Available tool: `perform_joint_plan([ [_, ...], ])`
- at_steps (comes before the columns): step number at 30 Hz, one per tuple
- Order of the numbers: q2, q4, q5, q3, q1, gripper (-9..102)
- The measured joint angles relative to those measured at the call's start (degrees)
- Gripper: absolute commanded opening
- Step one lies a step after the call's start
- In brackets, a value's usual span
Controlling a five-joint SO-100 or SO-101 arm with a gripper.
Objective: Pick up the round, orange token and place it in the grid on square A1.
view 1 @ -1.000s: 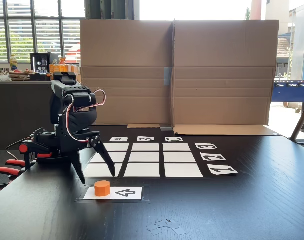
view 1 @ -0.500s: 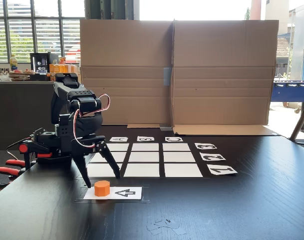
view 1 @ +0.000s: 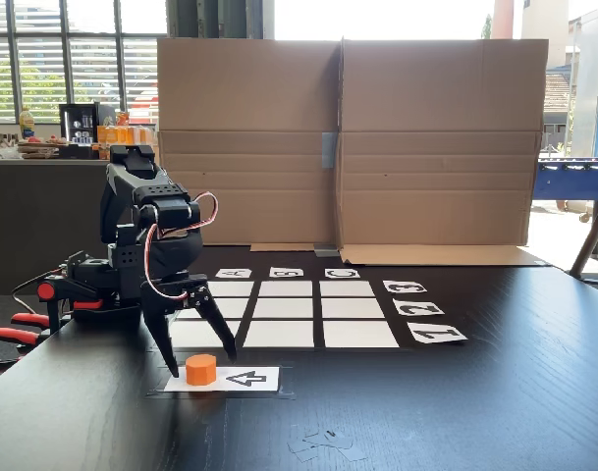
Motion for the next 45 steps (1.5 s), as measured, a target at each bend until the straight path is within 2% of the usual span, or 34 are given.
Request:
perform_joint_plan([
  [27,-1.5,0.1,0.0,-2.1,0.0,24],
  [45,-2.5,0.1,0.0,-3.5,0.0,14],
])
